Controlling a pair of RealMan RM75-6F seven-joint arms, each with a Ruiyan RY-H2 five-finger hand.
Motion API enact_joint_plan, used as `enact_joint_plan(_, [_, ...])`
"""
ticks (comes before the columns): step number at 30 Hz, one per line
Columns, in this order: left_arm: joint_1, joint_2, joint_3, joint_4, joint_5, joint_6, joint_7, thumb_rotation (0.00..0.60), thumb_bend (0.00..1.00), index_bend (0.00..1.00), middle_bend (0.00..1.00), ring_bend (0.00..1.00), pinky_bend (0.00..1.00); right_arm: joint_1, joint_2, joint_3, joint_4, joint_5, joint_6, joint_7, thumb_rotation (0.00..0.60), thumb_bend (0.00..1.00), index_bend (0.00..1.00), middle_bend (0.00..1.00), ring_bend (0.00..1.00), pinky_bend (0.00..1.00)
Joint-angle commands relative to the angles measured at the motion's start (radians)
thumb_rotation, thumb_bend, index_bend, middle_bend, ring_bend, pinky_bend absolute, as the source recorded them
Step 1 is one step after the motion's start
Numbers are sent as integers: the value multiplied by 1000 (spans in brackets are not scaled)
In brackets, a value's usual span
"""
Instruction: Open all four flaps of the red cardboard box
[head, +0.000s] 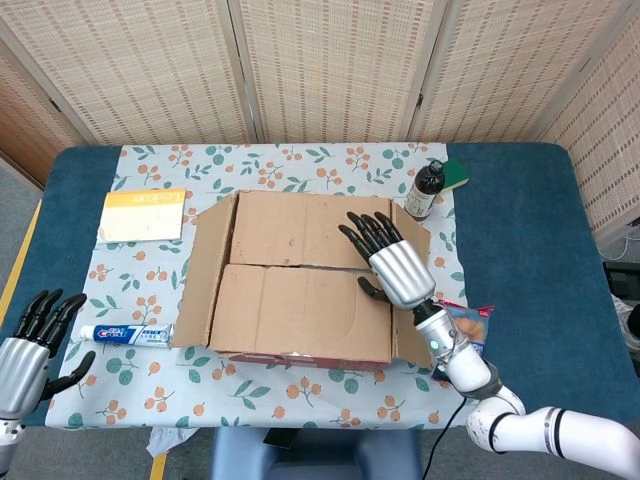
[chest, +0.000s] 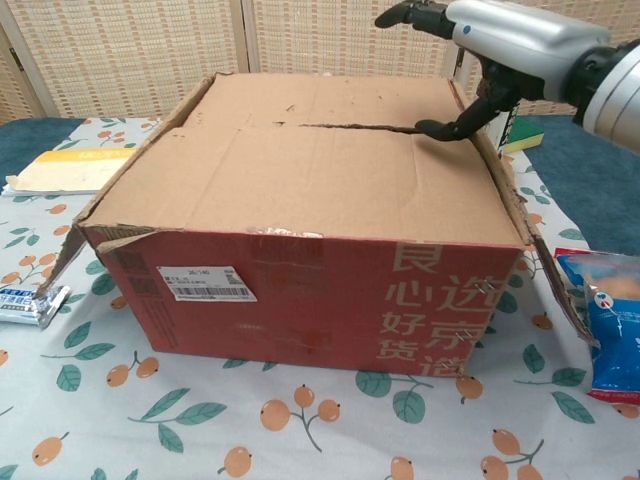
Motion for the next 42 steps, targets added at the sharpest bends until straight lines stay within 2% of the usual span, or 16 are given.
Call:
enact_joint_plan(1, [7,8,-6,8,-9,10,-30,600,401,36,166,33,7,25,-20,6,25,34,-21,2,600,398,0,0,0,0])
enact_joint_plan(7, [14,8,-14,15,-20,16,-31,600,401,43,165,34,6,60,-24,8,44,104,-66,-27,600,398,0,0,0,0])
enact_joint_plan(15, [25,11,-22,13,-35,19,-34,600,401,57,165,34,0,106,-60,10,120,140,-74,-54,600,398,0,0,0,0])
enact_joint_plan(21, [27,13,-27,7,-56,0,-27,600,401,51,165,34,0,129,-88,26,167,145,-65,-12,600,398,0,0,0,0])
enact_joint_plan(25, [26,15,-33,7,-62,-5,-17,600,401,49,165,33,0,131,-61,50,137,142,-44,26,600,397,0,0,0,0])
enact_joint_plan(33, [19,-4,-52,37,-73,-9,-24,600,401,46,164,23,0,159,-7,118,70,187,3,-34,600,397,0,0,0,0])
enact_joint_plan(42, [10,-2,-52,51,-92,-47,-58,600,401,47,162,22,0,241,4,207,163,328,-21,-86,600,398,0,0,0,0])
